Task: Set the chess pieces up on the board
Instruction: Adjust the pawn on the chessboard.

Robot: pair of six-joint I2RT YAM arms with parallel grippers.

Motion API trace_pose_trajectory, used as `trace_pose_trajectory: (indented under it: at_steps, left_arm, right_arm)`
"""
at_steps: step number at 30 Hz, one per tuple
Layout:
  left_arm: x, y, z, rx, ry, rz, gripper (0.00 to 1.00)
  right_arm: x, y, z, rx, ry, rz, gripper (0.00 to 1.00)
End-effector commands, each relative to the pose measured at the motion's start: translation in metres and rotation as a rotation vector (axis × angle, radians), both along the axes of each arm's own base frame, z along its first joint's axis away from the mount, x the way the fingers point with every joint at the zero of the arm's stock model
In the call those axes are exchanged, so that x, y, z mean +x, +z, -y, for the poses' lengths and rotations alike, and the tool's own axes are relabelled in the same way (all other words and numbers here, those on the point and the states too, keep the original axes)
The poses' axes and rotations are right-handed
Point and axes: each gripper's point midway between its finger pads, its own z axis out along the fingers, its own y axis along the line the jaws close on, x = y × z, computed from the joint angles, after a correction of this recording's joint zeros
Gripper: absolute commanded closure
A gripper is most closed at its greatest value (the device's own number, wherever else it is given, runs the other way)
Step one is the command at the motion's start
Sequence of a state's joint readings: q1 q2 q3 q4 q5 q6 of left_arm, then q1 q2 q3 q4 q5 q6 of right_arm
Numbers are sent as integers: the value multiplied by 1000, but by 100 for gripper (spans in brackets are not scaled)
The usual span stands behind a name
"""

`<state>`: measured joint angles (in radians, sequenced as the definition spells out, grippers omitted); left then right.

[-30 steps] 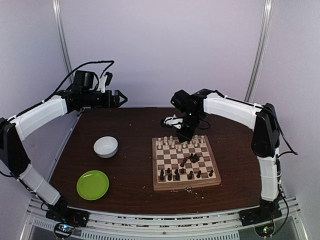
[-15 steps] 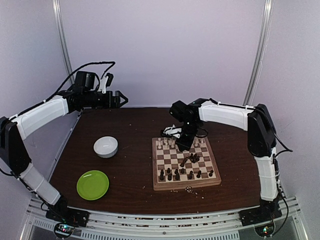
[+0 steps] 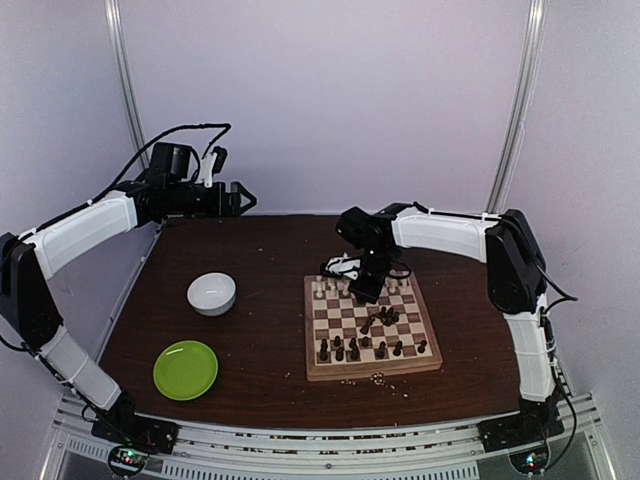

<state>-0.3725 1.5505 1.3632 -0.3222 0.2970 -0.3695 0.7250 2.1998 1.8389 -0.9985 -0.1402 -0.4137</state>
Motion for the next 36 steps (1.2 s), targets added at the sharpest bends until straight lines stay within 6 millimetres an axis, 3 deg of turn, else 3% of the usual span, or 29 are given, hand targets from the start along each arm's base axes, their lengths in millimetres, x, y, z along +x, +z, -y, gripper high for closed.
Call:
trace_pose_trajectory:
  at_steps: [1, 25, 28, 32, 36]
  left_arm:
    - [6, 6, 1, -30, -5, 22, 9]
    - [7, 1, 2, -45, -12, 3, 9]
    - [7, 1, 2, -46, -15, 2, 9]
    - [7, 2, 2, -47, -15, 4, 9]
    - [7, 2, 2, -47, -14, 3, 9]
  right_arm:
    - [9, -4, 0, -22, -15, 37, 100]
    - [27, -8, 0, -35, -26, 95, 100]
    - [19, 2, -5, 4, -8, 65, 100]
    - [2, 37, -8, 88, 13, 45, 99]
    - [-14, 58, 1, 113, 20, 44, 94]
